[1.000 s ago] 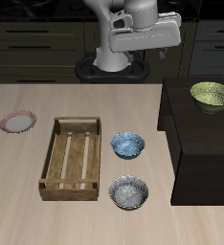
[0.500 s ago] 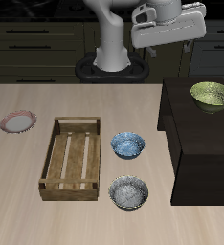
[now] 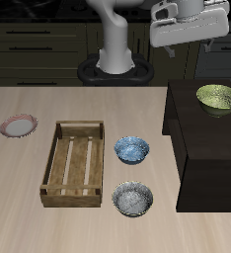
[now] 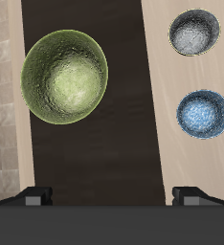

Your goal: Place the green bowl in the wooden tray

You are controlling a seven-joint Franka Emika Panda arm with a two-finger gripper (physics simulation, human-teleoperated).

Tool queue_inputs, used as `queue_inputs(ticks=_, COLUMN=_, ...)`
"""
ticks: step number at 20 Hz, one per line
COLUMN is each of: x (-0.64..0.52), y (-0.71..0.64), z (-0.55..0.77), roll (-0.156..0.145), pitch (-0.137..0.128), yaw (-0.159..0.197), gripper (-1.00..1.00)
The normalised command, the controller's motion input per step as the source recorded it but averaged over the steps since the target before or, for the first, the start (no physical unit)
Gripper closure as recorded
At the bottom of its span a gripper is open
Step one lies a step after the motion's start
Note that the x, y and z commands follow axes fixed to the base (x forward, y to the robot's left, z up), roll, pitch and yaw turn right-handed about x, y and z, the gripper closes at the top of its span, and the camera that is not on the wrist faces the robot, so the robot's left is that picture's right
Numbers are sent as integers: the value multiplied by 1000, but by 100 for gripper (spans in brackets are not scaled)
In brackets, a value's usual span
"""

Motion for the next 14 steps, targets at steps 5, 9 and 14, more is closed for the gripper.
queue_inputs(ticks=5, x=394, y=110, z=207, roll=-95, pitch=-54, yaw=26, gripper=-100)
queue_inputs(ticks=9, x=204, y=27, z=52, roll=-41, pitch=-7, yaw=16, gripper=-100)
queue_inputs(ticks=14, x=574, y=-76, z=40, roll=-93, pitch=14, yaw=3, gripper=-100)
